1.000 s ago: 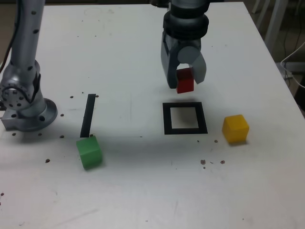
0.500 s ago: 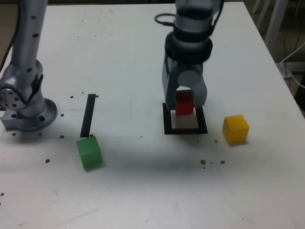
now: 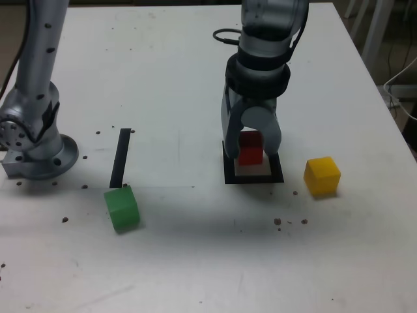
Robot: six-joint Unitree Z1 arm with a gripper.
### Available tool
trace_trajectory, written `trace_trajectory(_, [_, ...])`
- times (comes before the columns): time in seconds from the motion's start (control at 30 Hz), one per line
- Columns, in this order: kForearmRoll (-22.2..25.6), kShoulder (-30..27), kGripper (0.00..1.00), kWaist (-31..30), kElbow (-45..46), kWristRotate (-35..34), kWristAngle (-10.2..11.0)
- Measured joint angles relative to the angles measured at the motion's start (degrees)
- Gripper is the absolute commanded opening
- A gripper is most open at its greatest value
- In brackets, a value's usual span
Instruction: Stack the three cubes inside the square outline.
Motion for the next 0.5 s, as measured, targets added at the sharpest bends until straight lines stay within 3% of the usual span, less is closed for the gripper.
trace_trajectory(0.5, [-1.2,0.3,0.40,0.0,0.3,0.0,0.8])
